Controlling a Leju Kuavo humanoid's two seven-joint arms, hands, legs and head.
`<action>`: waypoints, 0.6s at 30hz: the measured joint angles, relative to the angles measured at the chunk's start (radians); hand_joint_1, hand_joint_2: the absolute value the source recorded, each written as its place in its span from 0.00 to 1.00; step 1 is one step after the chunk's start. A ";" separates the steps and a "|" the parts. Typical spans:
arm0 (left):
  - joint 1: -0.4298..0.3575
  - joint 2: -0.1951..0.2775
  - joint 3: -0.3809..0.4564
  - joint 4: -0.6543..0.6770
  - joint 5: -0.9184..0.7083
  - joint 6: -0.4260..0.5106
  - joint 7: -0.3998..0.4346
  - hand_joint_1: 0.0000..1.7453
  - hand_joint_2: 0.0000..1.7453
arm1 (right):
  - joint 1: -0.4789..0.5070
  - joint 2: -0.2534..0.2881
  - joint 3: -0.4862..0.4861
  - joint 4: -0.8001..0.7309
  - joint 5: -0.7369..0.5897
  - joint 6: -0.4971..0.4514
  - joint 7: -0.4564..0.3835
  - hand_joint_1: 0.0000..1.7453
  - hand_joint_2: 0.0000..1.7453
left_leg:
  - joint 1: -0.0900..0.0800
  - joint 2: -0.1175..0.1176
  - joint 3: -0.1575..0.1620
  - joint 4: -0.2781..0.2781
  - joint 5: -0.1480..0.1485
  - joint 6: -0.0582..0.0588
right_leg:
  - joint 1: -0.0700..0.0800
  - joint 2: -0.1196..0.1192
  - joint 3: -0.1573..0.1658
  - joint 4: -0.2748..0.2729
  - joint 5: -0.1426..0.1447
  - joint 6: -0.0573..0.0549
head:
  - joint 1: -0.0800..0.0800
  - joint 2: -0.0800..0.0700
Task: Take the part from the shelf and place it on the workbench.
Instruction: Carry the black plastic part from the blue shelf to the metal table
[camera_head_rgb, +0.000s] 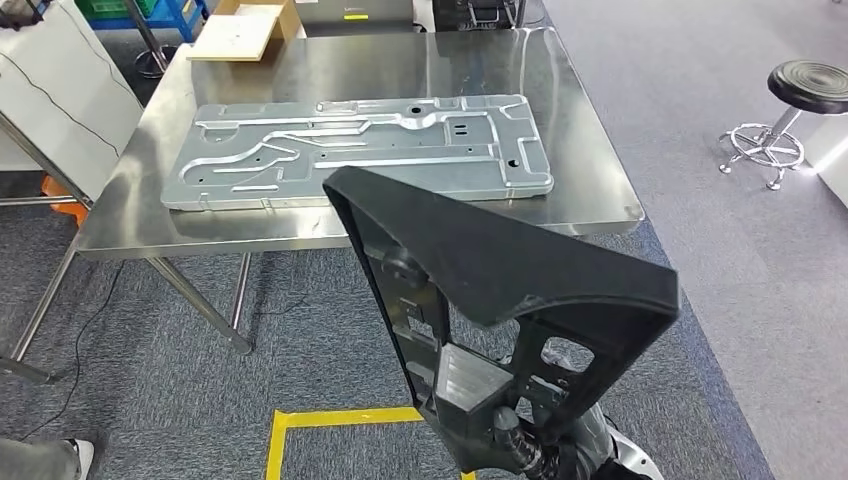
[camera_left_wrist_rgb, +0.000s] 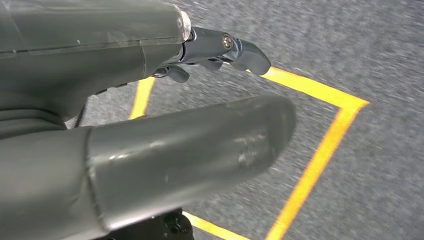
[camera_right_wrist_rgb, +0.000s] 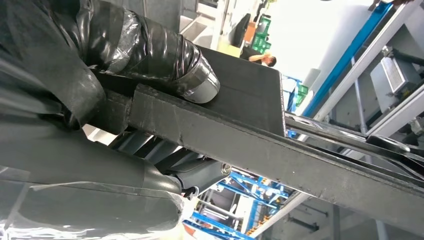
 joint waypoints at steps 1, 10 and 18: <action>0.002 0.000 0.002 0.000 -0.001 0.000 0.000 0.00 0.00 | 0.000 0.000 0.000 0.001 0.000 0.000 0.000 1.00 1.00 | -0.001 0.003 -0.001 -0.045 0.060 0.002 | 0.000 0.000 0.016 0.001 -0.015 0.006 | 0.000 0.000; -0.006 0.001 0.009 0.000 -0.011 -0.001 -0.003 0.00 0.00 | -0.004 0.000 0.000 -0.006 -0.004 -0.003 0.000 1.00 1.00 | -0.004 -0.003 0.076 -0.113 0.092 0.048 | -0.005 -0.004 -0.115 0.249 -0.075 0.051 | 0.000 0.000; -0.007 -0.002 0.010 0.001 -0.020 -0.007 -0.009 0.00 0.00 | -0.004 -0.006 -0.004 -0.004 -0.004 -0.008 0.000 1.00 1.00 | -0.005 -0.016 0.220 -0.158 -0.005 0.031 | 0.016 -0.002 -0.200 0.041 0.132 0.017 | 0.000 0.000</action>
